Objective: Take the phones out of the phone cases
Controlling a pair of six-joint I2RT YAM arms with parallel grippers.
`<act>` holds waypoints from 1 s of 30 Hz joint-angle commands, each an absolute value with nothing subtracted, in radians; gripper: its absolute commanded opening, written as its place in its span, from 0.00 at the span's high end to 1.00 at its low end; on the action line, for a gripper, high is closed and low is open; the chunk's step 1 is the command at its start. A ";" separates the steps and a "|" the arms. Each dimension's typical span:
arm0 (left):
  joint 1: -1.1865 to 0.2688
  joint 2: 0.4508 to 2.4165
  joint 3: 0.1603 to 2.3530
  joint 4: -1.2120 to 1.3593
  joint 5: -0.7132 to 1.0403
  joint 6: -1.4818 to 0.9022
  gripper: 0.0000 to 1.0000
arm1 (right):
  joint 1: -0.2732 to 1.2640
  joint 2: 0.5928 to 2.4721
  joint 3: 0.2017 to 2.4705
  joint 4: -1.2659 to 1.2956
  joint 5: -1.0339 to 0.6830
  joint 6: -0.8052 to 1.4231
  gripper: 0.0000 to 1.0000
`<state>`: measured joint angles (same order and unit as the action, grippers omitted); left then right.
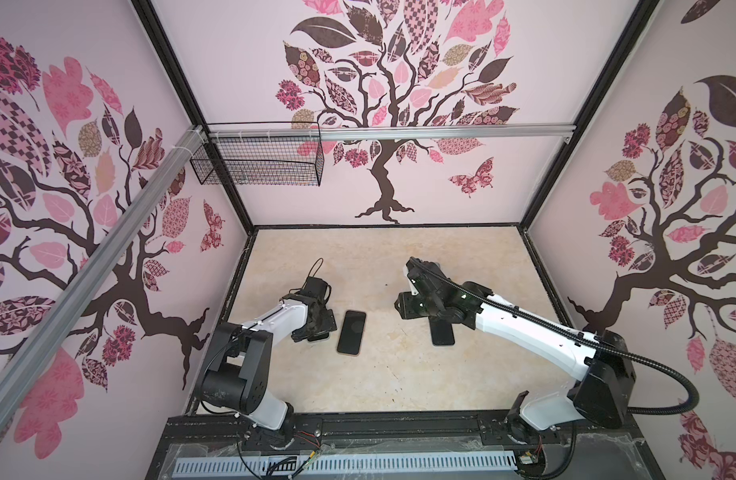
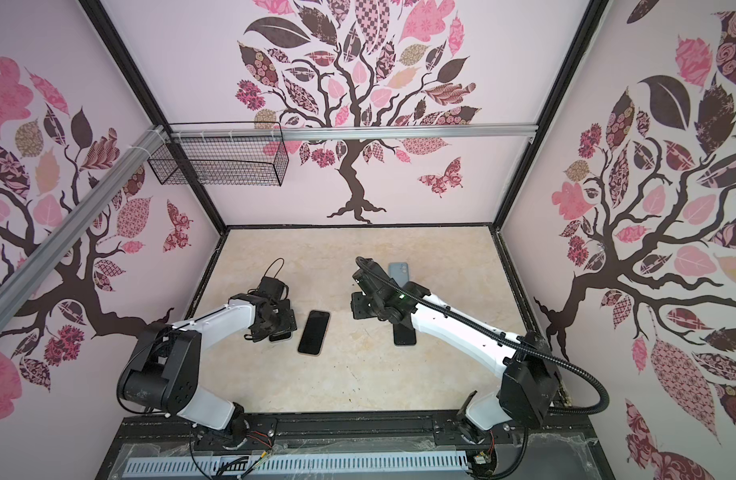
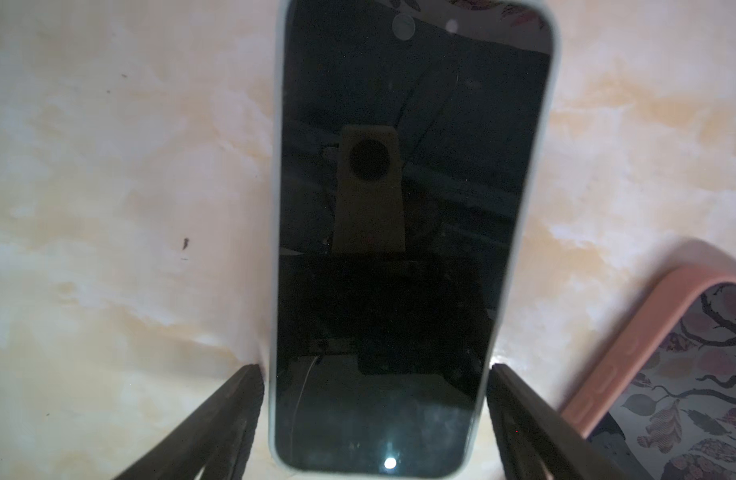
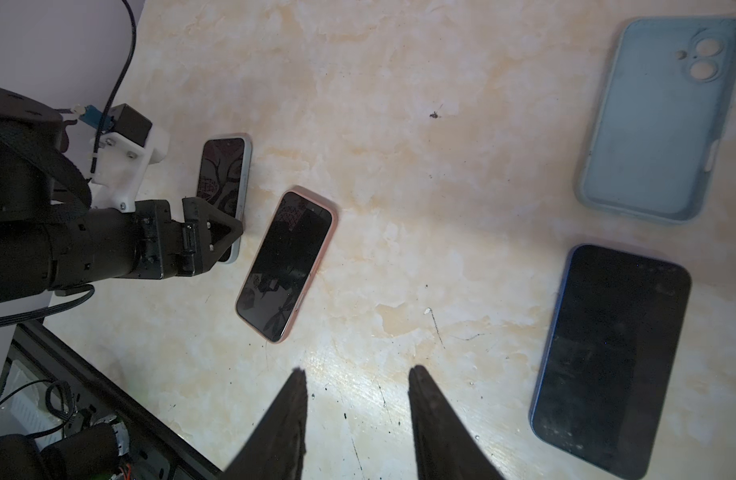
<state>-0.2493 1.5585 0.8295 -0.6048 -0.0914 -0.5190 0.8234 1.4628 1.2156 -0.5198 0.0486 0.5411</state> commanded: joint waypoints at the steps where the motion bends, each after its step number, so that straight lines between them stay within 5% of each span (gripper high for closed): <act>1: -0.241 1.579 0.869 -0.593 -0.086 -0.503 0.10 | 0.822 1.420 1.199 -0.540 0.058 0.528 0.56; 23: -0.239 1.644 0.876 -0.589 -0.078 -0.486 0.27 | 0.823 1.342 1.143 -0.457 0.064 0.540 0.52; 28: -0.239 1.618 0.861 -0.578 -0.078 -0.487 0.35 | 0.822 1.250 1.075 -0.377 0.127 0.572 0.34; 30: -0.239 1.608 0.852 -0.569 -0.083 -0.489 0.37 | 0.822 1.218 1.050 -0.361 0.158 0.582 0.18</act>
<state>-0.2447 1.6127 0.8726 -0.6170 -0.0952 -0.4854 0.8234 1.2816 1.0653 -0.4084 0.0963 0.5625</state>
